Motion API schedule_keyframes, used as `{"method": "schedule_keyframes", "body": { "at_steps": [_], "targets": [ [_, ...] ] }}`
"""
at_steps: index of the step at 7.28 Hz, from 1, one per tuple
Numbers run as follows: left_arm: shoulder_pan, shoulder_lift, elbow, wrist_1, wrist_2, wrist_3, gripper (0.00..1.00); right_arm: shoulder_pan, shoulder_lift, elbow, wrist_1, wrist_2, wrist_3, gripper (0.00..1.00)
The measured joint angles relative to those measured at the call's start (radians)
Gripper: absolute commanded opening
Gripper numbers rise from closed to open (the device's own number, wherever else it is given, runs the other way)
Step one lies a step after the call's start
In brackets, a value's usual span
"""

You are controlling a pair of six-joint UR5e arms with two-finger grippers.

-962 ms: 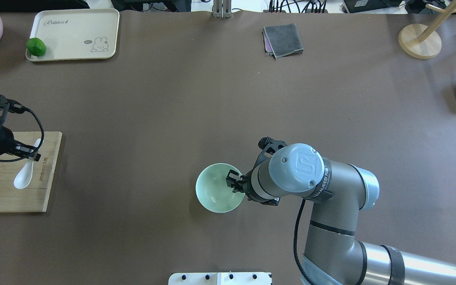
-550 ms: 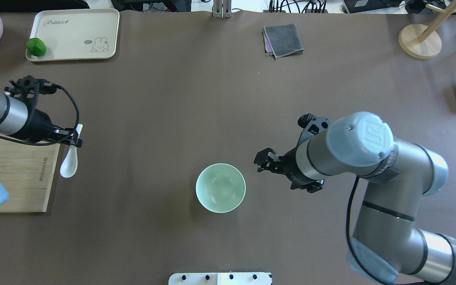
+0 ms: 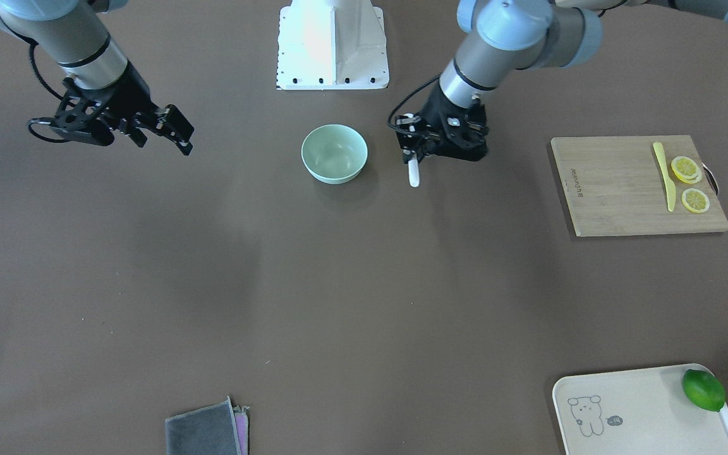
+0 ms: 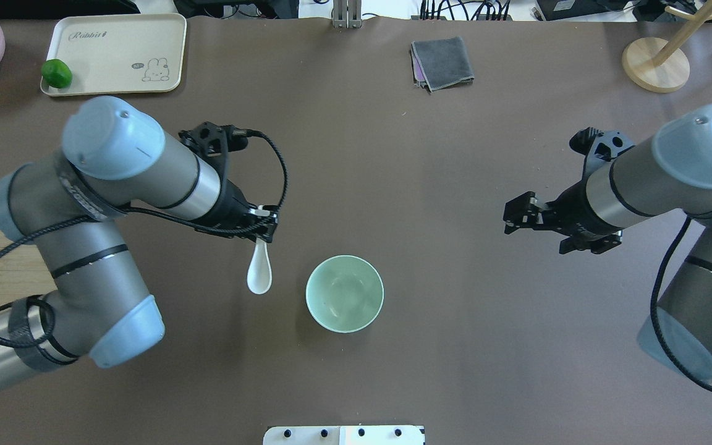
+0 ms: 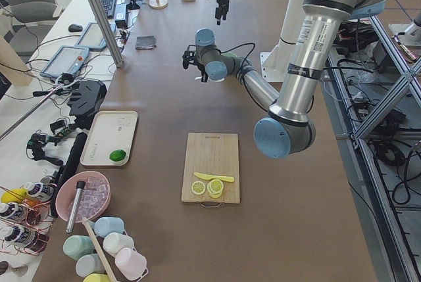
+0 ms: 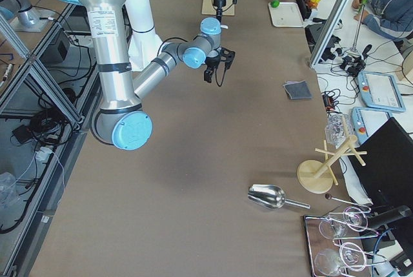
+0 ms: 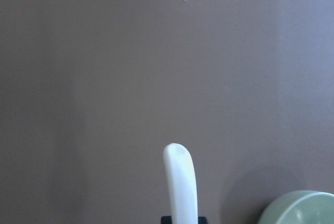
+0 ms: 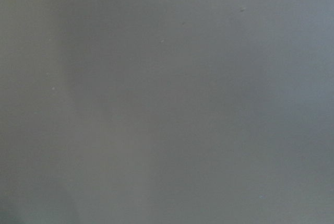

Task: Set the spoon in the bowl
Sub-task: 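Carry the white spoon over the green bowl and lower it in with the left gripper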

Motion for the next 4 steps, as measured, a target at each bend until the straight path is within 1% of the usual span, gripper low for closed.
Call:
{"method": "schedule_keyframes", "body": {
  "at_steps": [1, 2, 4],
  "targets": [
    [0.054, -0.056, 0.029, 0.008, 0.047, -0.032, 0.00, 0.052, -0.041, -0.001, 0.002, 0.023, -0.082, 1.00],
    [0.082, -0.094, 0.059, 0.010, 0.070, -0.046, 0.00, 0.087, -0.068, -0.004, 0.003, 0.035, -0.141, 1.00],
    [0.100, -0.123, 0.087, 0.008, 0.088, -0.051, 0.00, 0.112, -0.096, -0.007, 0.005, 0.042, -0.179, 1.00]
  ]
}}
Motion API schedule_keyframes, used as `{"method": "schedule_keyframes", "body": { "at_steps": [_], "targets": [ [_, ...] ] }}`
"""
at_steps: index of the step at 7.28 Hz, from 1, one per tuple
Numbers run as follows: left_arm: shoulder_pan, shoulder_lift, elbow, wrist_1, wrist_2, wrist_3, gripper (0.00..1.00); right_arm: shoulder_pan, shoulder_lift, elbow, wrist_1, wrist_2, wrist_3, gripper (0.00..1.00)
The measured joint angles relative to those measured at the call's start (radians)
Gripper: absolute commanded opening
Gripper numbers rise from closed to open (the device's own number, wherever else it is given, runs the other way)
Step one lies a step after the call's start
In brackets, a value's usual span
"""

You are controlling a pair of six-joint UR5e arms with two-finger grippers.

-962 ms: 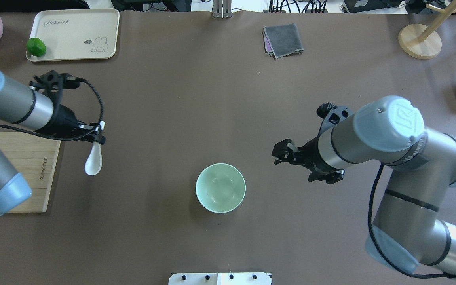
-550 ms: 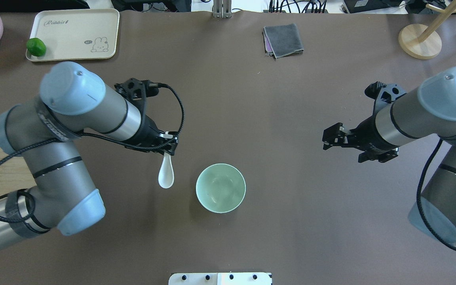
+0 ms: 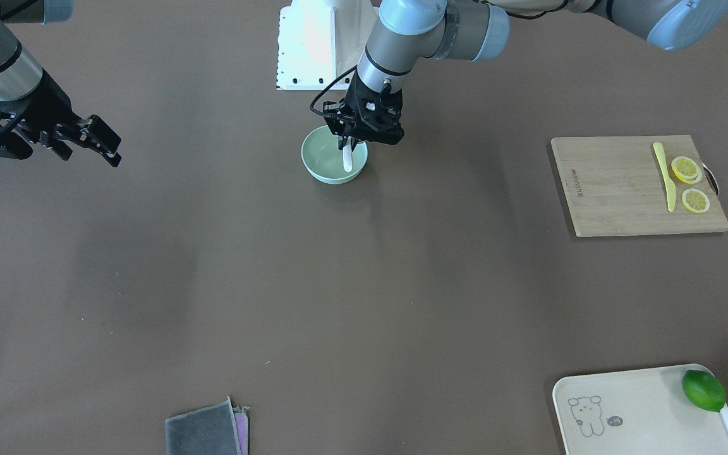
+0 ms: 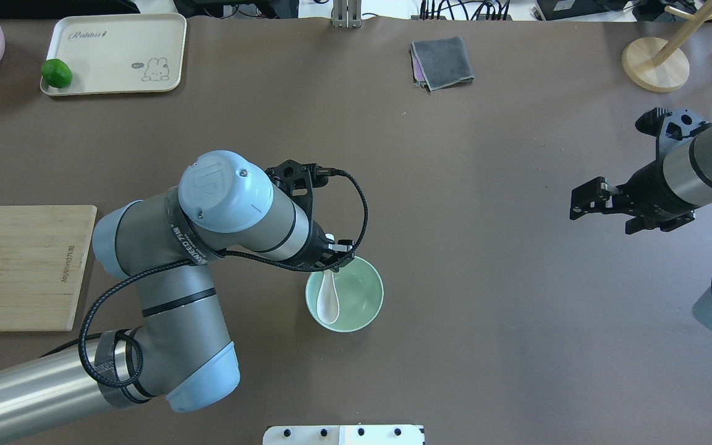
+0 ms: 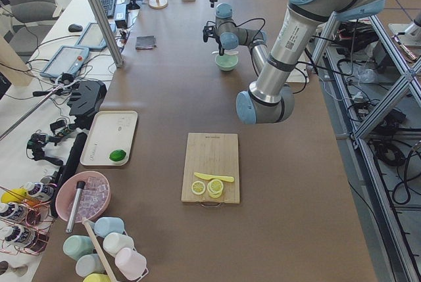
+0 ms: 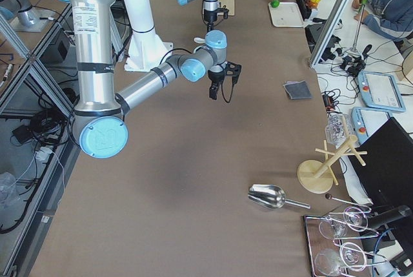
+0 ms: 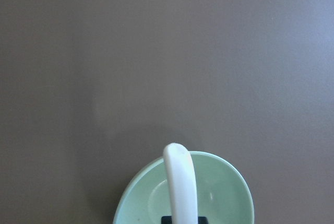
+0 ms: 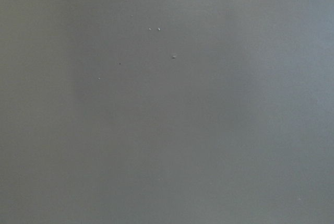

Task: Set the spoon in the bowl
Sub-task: 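Carry the white spoon over the green bowl and lower it in with the left gripper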

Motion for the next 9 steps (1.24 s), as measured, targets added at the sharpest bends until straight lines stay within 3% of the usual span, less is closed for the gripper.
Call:
{"method": "schedule_keyframes", "body": {
  "at_steps": [1, 2, 3, 4, 9],
  "targets": [
    [0.002, -0.011, 0.013, -0.002, 0.003, 0.001, 0.00, 0.006, -0.012, 0.000, 0.001, 0.001, -0.008, 1.00],
    [0.003, -0.025, 0.033, -0.004, 0.005, 0.001, 0.13, 0.016, -0.028, -0.001, 0.002, 0.001, -0.030, 1.00],
    [0.003, -0.034, 0.048, -0.005, 0.005, 0.001, 0.56, 0.035, -0.048, -0.003, 0.002, 0.009, -0.071, 1.00],
    [0.004, -0.037, 0.054, -0.006, 0.005, 0.002, 0.67, 0.059, -0.068, -0.008, 0.002, 0.027, -0.117, 1.00],
    [-0.002, -0.026, 0.036, -0.002, 0.007, 0.004, 0.87, 0.095, -0.100, -0.014, 0.003, 0.050, -0.183, 1.00]
  ]
}}
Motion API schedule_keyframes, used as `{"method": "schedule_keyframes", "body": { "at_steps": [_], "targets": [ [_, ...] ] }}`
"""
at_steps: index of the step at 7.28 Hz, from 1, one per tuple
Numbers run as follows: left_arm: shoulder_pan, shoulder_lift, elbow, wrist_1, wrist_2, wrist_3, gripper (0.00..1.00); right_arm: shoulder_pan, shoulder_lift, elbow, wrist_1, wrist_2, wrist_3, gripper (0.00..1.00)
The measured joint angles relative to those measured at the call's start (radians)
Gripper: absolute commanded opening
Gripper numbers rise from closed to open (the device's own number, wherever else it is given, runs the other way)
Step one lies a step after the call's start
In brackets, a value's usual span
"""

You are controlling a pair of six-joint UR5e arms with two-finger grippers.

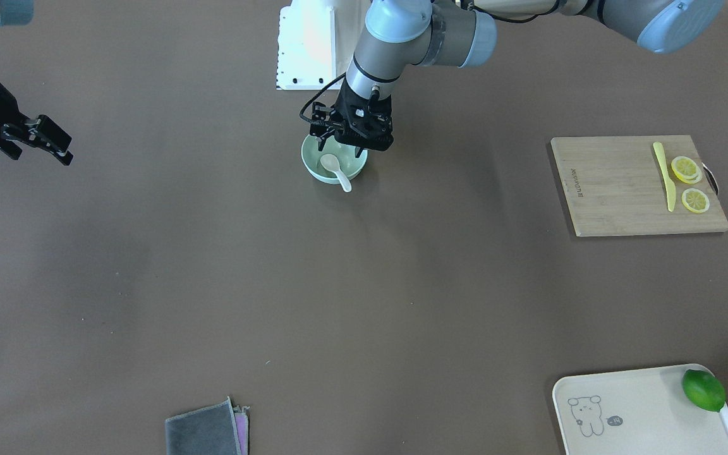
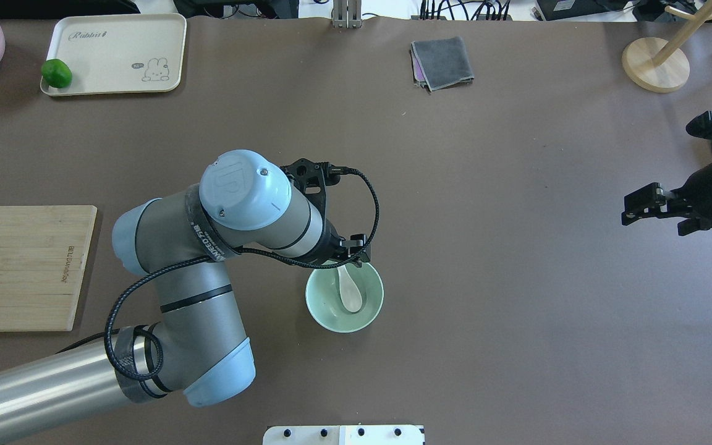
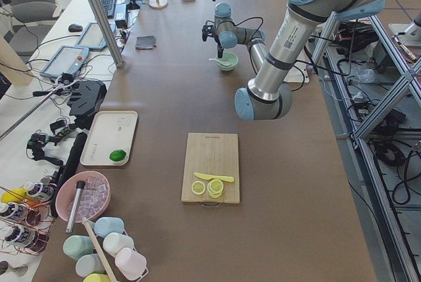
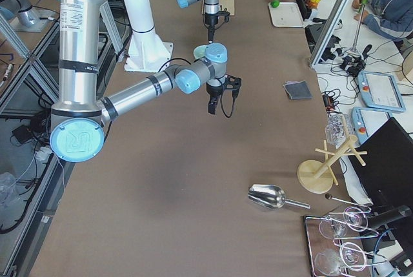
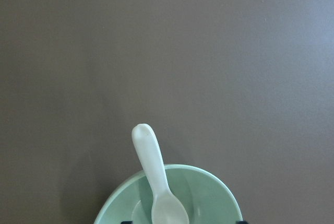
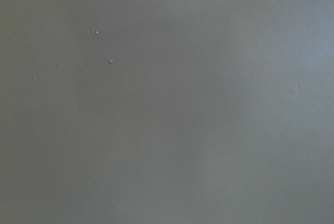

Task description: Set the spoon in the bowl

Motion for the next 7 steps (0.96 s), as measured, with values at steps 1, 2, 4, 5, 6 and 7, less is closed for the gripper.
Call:
{"method": "schedule_keyframes", "body": {
  "at_steps": [1, 2, 4, 5, 6, 7],
  "targets": [
    [-0.013, 0.022, -0.021, 0.003, 0.000, 0.014, 0.94, 0.008, -0.002, -0.003, 0.000, 0.000, -0.016, 1.00],
    [-0.038, 0.061, -0.046, 0.005, -0.001, 0.063, 0.97, 0.027, -0.003, -0.013, 0.000, 0.001, -0.051, 1.00],
    [-0.115, 0.150, -0.072, 0.006, -0.015, 0.262, 0.97, 0.104, -0.004, -0.079, -0.001, 0.022, -0.194, 1.00],
    [-0.167, 0.204, -0.081, 0.007, -0.041, 0.381, 0.97, 0.174, -0.004, -0.134, -0.001, 0.055, -0.312, 1.00],
    [-0.237, 0.263, -0.087, 0.006, -0.088, 0.503, 0.97, 0.249, -0.004, -0.186, -0.002, 0.092, -0.429, 1.00],
    [-0.318, 0.323, -0.089, 0.006, -0.141, 0.642, 0.97, 0.309, -0.007, -0.224, -0.003, 0.117, -0.520, 1.00]
  ]
}}
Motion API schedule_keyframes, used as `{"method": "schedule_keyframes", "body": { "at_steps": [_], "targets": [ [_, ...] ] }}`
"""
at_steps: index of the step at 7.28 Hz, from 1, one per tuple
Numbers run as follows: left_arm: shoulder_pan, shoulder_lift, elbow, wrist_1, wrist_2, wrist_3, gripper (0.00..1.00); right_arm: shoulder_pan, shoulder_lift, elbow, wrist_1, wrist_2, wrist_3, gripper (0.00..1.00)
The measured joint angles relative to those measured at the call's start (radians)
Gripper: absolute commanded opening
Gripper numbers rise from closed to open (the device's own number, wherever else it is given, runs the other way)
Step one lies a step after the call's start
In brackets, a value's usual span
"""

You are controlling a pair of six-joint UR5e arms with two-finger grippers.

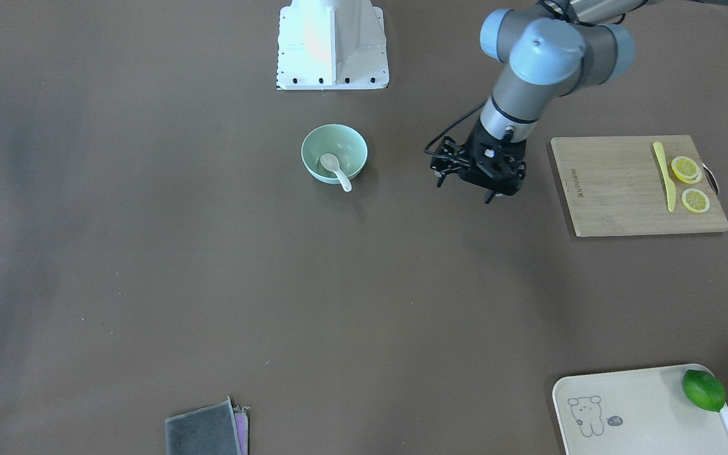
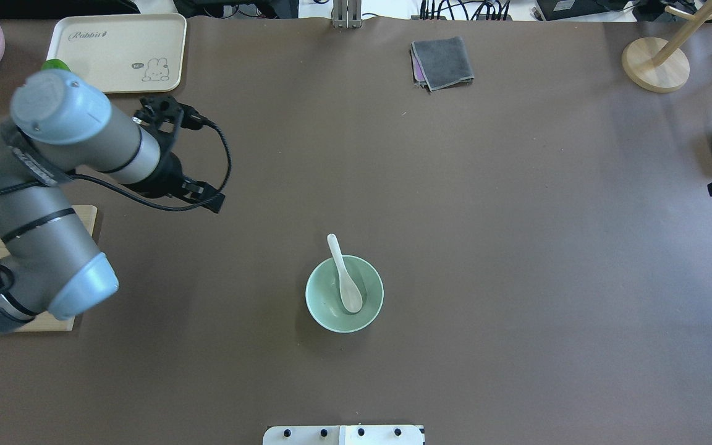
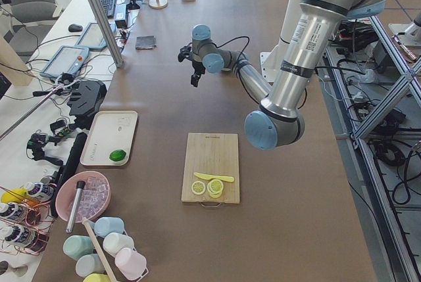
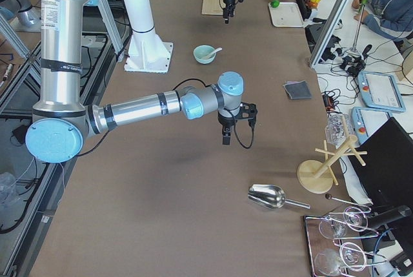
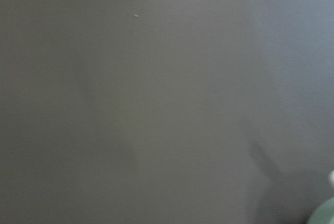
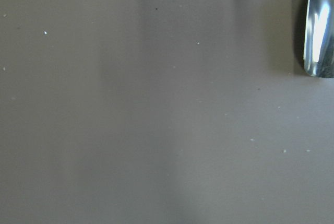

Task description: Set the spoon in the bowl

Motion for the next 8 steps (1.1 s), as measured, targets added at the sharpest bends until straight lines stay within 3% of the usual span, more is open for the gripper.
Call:
{"method": "schedule_keyframes", "body": {
  "at_steps": [4, 6, 8],
  "targets": [
    [-0.387, 0.299, -0.001, -0.008, -0.225, 0.524, 0.97, 0.170, -0.029, -0.093, -0.010, 0.039, -0.264, 1.00],
    [-0.539, 0.446, -0.003, -0.017, -0.258, 0.693, 0.98, 0.218, -0.030, -0.128, -0.011, 0.043, -0.339, 1.00],
    [-0.620, 0.550, -0.007, -0.040, -0.262, 0.755, 0.98, 0.241, -0.033, -0.136, -0.011, 0.045, -0.362, 1.00]
  ]
}}
